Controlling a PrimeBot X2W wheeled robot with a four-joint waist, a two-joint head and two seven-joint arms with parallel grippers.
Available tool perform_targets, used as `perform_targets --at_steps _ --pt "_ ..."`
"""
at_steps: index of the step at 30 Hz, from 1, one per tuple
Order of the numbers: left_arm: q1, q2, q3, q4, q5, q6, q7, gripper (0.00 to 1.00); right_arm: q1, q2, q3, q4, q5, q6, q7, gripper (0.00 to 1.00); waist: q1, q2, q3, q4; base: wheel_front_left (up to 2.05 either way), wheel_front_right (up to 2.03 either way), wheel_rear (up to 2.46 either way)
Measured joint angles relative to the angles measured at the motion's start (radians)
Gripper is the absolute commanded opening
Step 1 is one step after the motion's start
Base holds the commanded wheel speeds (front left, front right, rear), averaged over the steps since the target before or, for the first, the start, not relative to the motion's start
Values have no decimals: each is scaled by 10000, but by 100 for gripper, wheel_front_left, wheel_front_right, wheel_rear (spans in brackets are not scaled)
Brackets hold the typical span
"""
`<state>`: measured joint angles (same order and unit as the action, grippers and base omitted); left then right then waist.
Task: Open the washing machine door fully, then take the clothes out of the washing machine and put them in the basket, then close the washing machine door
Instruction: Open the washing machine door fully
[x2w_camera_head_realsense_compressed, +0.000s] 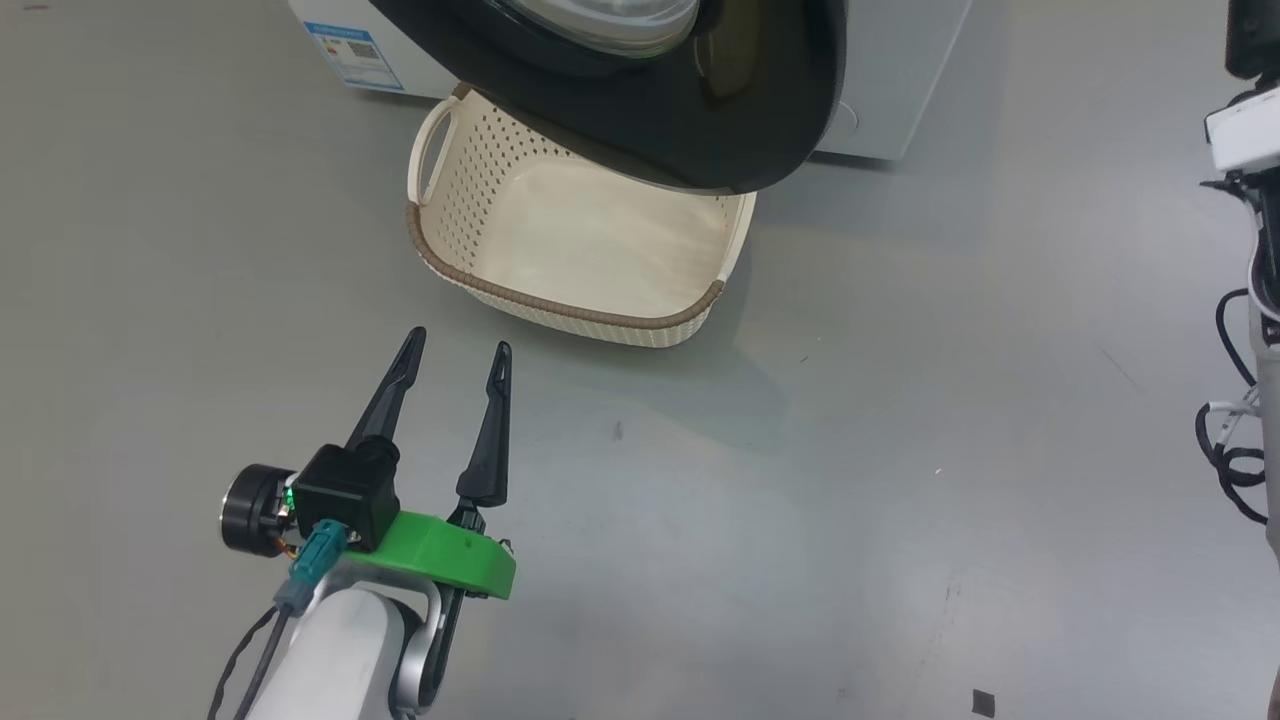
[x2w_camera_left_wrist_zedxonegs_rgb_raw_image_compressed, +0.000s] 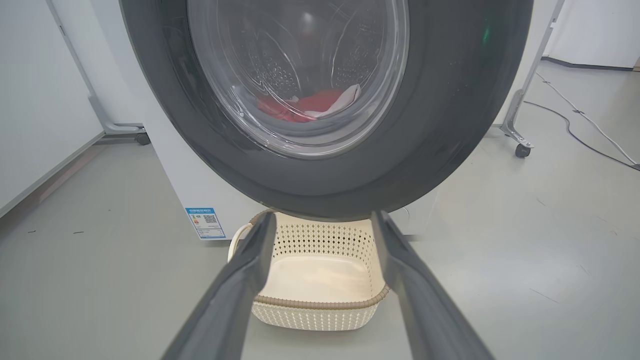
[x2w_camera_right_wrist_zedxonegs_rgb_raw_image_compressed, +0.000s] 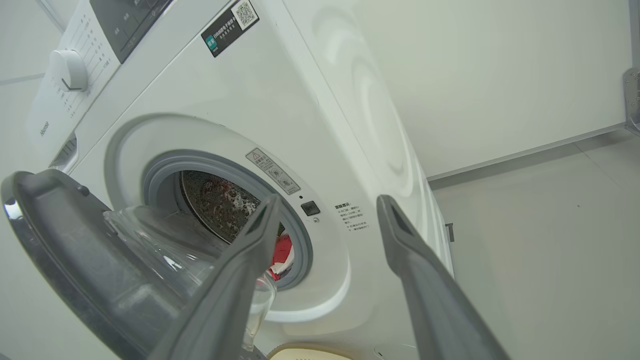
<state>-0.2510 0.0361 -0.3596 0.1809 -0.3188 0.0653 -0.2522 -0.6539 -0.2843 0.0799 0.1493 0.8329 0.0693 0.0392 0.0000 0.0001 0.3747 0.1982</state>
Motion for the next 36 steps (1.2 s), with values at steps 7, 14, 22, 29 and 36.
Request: perform_targets --at_steps 7,14,22,29,36 --pt "-334 -10 -385 -58 -272 46 0 100 -1042 92 -372 326 1174 -2 897 0 0 0 416 441 0 0 0" --pt "-479 -19 -690 -54 -460 140 0 100 -1778 631 -819 1185 3051 -397 2345 0 2 0 734 997 0 0 0" --pt "-543 -25 -771 -40 -679 268 0 100 -2273 1335 -1306 1825 5208 -1070 3921 0 2 0 896 1462 0 0 0" --pt "-546 -29 -761 2 -679 313 0 100 -2584 1494 -1436 2301 6038 -1607 5020 0 2 0 918 1596 0 0 0" --pt "-548 -29 -815 42 -679 353 0 100 -2706 1524 -1442 2504 6621 -1762 5981 0 1 0 874 1618 0 0 0"
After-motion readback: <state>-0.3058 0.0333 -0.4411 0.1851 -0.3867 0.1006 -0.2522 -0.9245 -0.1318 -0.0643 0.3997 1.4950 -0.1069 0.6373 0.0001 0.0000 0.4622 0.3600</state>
